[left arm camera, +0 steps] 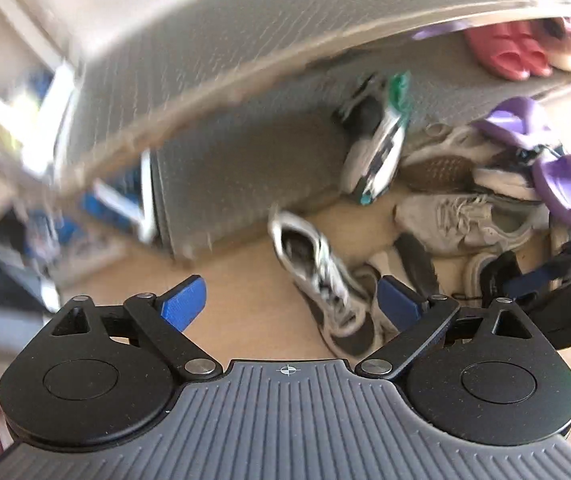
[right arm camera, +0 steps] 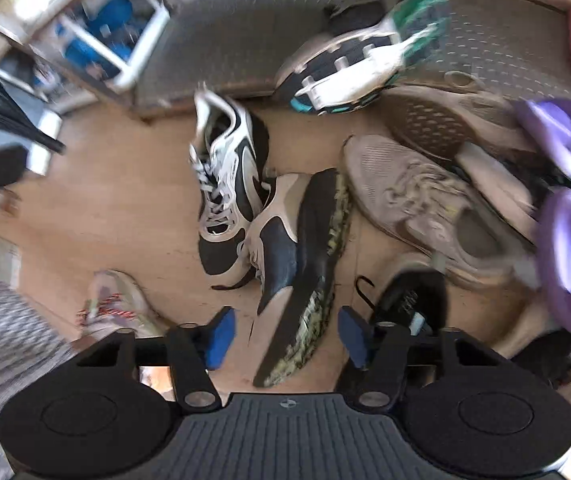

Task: Organize scattered shoes
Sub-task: 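Lower the right tool onto another white-black sneaker and grasp it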

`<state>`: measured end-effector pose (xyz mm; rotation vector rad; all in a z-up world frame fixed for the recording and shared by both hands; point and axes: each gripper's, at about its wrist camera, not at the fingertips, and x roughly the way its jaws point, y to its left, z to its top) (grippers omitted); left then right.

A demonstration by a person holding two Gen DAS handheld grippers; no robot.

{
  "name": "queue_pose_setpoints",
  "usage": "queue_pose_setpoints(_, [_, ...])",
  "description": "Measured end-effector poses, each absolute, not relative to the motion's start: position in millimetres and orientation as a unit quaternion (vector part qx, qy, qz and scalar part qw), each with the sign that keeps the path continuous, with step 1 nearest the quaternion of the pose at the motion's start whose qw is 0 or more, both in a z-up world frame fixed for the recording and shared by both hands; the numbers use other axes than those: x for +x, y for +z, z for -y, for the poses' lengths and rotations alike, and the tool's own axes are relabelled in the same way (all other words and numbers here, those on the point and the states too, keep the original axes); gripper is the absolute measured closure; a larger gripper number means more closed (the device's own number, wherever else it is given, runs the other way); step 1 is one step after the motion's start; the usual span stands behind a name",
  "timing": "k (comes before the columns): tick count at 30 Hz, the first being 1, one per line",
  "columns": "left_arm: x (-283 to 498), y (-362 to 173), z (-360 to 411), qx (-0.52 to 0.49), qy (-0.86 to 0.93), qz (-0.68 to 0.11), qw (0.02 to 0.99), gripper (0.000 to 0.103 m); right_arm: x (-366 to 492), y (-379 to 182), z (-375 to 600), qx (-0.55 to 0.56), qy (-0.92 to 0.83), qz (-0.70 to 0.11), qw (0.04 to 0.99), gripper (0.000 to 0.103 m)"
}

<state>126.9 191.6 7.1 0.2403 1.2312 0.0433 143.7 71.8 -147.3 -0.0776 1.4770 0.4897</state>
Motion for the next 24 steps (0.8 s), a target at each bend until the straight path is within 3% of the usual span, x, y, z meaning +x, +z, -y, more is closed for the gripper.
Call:
queue_pose_setpoints(7, [142,-16,-226,0.124,-0.016,-0.623,0.772,0.011,191,-207,-143,-0.057,0.133,-0.701,0.698,0.05])
queue_pose_setpoints(9, [140,-25,-228,0.137,-0.013,-0.633,0.762,0.011,200,-216,-148,-0.047,0.104,-0.706,0.699,0.041])
queue_pose_setpoints(11, [137,-32,-230,0.14,-0.012,-0.639,0.756,0.01,205,-225,-151,-0.041,0.084,-0.705,0.703,0.024])
queue_pose_setpoints(13, [134,-40,-233,0.131,-0.012,-0.648,0.751,0.009,207,-235,-156,-0.038,0.068,-0.702,0.708,0.023])
queue_pose_setpoints(16, [129,-55,-239,0.125,-0.002,-0.666,0.735,0.009,203,-251,-163,-0.047,0.052,-0.696,0.715,0.005])
queue_pose_setpoints(18, [126,-58,-237,0.132,-0.001,-0.67,0.731,0.009,197,-254,-173,-0.075,0.048,-0.688,0.721,0.008])
queue_pose_setpoints(19, [126,-59,-236,0.135,-0.002,-0.67,0.73,0.009,194,-254,-176,-0.094,0.047,-0.684,0.722,0.019])
queue_pose_setpoints(20, [125,-60,-234,0.137,-0.003,-0.671,0.729,0.009,192,-252,-177,-0.114,0.044,-0.679,0.724,0.037])
queue_pose_setpoints(24, [125,-55,-230,0.128,-0.01,-0.663,0.737,0.009,192,-238,-156,-0.11,0.026,-0.683,0.722,0.042])
